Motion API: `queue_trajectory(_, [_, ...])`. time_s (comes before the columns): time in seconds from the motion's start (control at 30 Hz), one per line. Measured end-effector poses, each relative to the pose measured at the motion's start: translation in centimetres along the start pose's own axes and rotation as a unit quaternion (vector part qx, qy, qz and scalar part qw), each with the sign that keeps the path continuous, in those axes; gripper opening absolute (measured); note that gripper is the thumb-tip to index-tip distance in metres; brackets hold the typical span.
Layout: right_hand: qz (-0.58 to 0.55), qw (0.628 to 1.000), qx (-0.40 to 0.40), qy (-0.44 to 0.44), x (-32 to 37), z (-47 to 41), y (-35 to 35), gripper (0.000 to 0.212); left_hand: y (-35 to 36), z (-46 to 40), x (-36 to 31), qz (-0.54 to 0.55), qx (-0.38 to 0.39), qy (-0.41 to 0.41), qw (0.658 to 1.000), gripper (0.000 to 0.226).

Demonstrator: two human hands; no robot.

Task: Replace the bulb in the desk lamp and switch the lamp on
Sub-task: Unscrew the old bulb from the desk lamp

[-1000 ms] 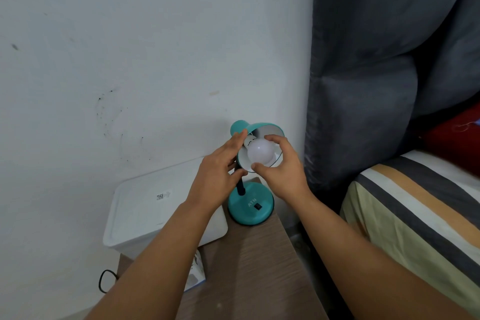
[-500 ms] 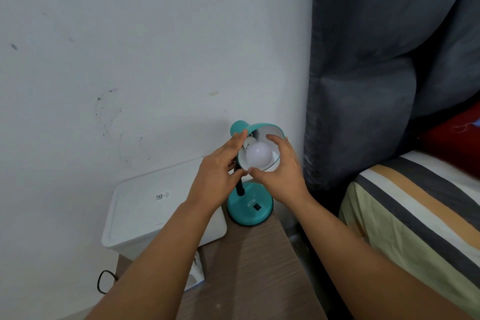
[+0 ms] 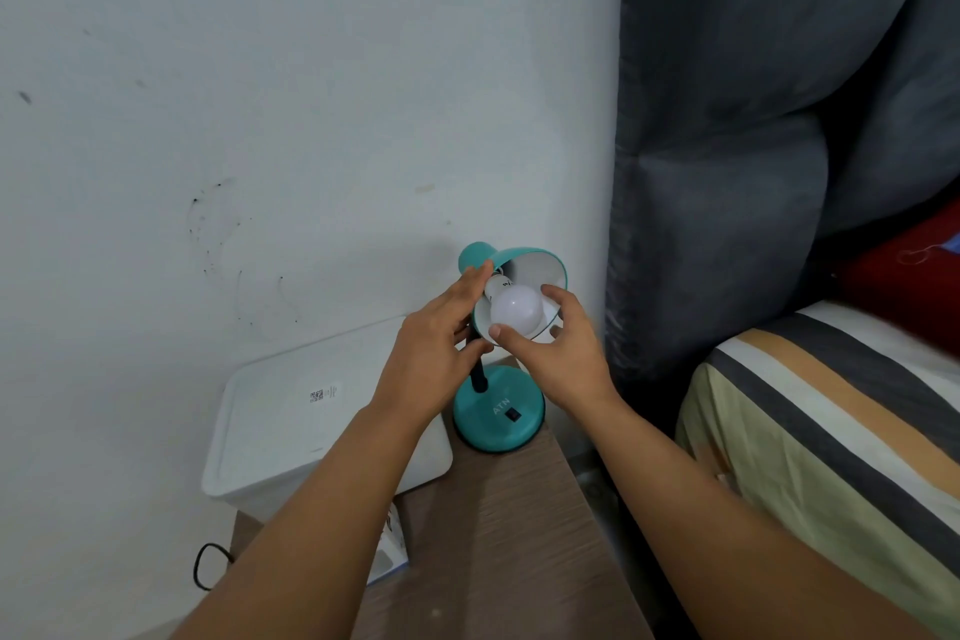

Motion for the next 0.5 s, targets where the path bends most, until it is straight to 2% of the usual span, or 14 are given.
queue_trajectory(0.07, [0.019, 1.000, 0.010, 0.012, -0.2, 0.0, 0.0, 0.072, 0.0, 0.0, 0.0, -0.006, -0.002, 0.002, 1.000, 0.094])
queue_trajectory(0.17, [0.037, 0.999, -0.008, -0.034, 0.7, -0.2, -0.5, 0.065, 0.0, 0.0, 0.0, 0.001, 0.000, 0.001, 1.000, 0.095])
queue_trajectory(0.27, [0.075, 0.994, 0.002, -0.080, 1.6, -0.4, -0.5, 0.071, 0.0, 0.1, -0.1, 0.001, -0.002, -0.002, 1.000, 0.096])
queue_trajectory(0.37, [0.058, 0.997, 0.030, -0.047, 0.9, -0.2, 0.2, 0.088, 0.0, 0.1, -0.1, -0.002, -0.005, -0.005, 1.000, 0.097])
queue_trajectory(0.5, [0.016, 0.999, 0.017, 0.024, -0.5, 0.2, 0.2, 0.070, 0.1, 0.0, -0.2, -0.002, -0.002, -0.007, 1.000, 0.093])
Point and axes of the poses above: each hand's wrist, its own z-axis away from the middle knuckle, its own y-axis out of the palm, x = y × z, the point moved 8 cm from there along -z, towards the middle knuckle, and after that the axes turned 13 degrees about -y, right-handed, at the moved point
